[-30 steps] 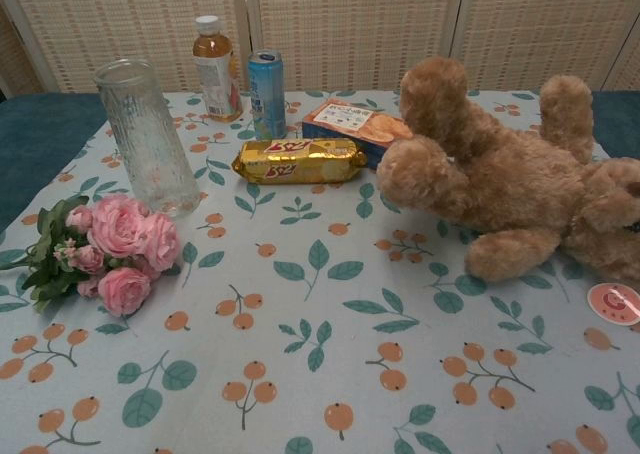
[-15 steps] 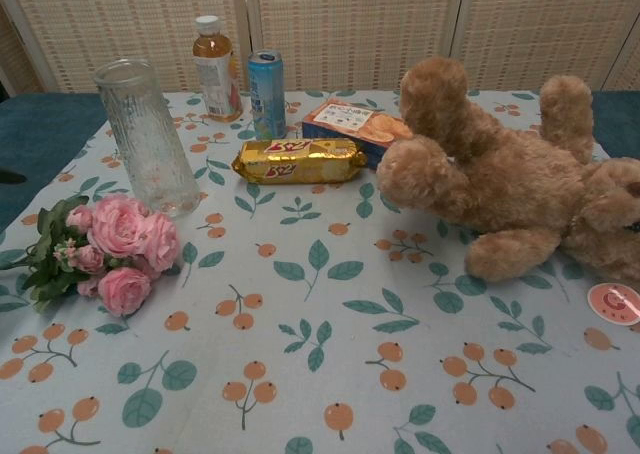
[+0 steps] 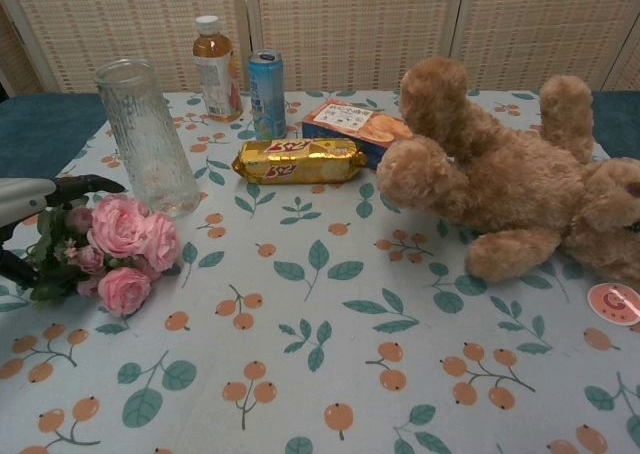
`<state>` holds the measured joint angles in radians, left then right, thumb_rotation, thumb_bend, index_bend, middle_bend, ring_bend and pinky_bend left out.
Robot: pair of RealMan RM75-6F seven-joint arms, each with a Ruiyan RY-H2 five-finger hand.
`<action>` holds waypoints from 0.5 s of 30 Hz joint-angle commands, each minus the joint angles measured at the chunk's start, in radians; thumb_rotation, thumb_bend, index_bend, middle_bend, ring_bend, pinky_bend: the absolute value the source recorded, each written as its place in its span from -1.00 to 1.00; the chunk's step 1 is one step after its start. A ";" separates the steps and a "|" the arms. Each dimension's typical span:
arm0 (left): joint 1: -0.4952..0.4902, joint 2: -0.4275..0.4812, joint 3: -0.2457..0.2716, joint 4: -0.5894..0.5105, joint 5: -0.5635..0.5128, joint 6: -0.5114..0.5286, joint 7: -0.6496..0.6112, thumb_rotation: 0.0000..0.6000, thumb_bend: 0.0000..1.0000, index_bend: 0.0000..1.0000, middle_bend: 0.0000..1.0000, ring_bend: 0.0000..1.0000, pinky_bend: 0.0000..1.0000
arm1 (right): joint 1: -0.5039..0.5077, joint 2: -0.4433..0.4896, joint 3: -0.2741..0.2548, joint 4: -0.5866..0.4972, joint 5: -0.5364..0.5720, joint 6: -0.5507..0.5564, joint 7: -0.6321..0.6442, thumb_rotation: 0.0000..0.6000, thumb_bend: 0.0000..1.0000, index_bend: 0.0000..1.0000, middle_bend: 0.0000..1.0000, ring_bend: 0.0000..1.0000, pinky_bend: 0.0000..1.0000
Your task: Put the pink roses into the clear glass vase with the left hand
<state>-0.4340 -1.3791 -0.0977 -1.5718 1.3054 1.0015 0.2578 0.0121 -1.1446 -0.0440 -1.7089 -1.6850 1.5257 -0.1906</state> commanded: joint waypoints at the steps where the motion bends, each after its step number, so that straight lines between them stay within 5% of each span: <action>1: -0.029 -0.019 -0.002 -0.007 -0.014 -0.020 0.045 1.00 -0.28 -1.00 -1.00 -1.00 -0.63 | -0.002 0.003 -0.004 -0.004 -0.006 0.002 0.002 1.00 -0.64 -1.00 -1.00 -1.00 -1.00; 15: -0.084 -0.058 0.018 0.034 -0.201 -0.060 0.254 1.00 -0.29 -0.95 -0.90 -0.92 -0.60 | -0.005 0.007 -0.001 0.000 -0.013 0.014 0.015 1.00 -0.65 -1.00 -1.00 -1.00 -1.00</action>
<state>-0.5128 -1.4351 -0.0835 -1.5401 1.1126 0.9410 0.5037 0.0072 -1.1374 -0.0445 -1.7086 -1.6980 1.5399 -0.1752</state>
